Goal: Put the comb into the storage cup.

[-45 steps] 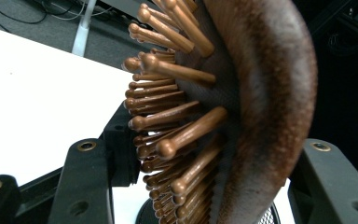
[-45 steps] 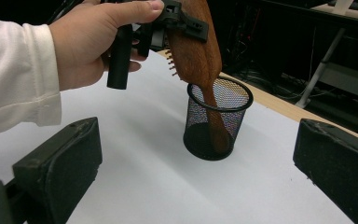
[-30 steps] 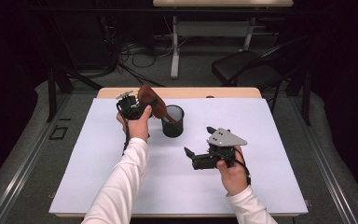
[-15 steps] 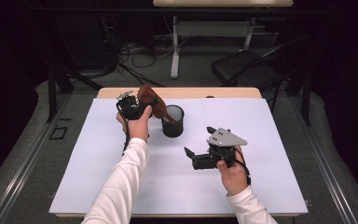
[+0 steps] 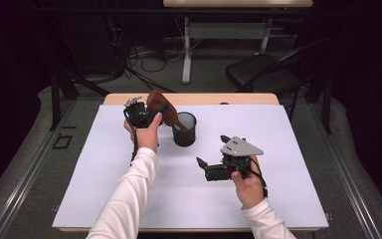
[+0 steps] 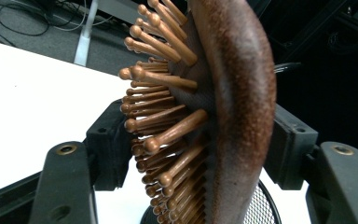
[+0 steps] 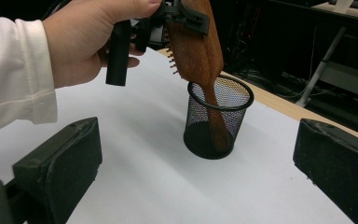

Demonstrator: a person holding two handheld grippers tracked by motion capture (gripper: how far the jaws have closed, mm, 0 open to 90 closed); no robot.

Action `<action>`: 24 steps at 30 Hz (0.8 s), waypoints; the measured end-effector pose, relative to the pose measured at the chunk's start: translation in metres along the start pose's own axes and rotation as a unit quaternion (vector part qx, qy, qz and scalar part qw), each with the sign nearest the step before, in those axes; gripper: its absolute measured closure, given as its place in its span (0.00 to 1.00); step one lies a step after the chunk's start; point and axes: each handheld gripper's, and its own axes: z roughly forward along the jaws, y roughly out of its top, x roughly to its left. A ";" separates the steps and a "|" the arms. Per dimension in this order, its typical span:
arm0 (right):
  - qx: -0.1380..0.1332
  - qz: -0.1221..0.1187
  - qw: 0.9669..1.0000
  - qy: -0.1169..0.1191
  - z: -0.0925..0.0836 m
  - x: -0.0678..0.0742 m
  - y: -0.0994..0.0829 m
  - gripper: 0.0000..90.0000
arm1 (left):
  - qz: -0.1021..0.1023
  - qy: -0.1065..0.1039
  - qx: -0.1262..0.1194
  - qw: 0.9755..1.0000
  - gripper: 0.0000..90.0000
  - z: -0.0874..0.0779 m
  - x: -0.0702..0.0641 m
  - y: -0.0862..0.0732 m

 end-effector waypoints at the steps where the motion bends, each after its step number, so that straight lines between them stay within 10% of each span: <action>1: 0.000 0.000 1.000 0.000 0.000 0.000 0.000 0.01 | -0.002 0.003 0.003 1.000 0.37 -0.001 0.000 0.000; 24: 0.006 0.000 1.000 0.001 0.003 0.001 -0.002 0.01 | -0.003 -0.015 0.006 1.000 0.34 -0.018 0.000 0.003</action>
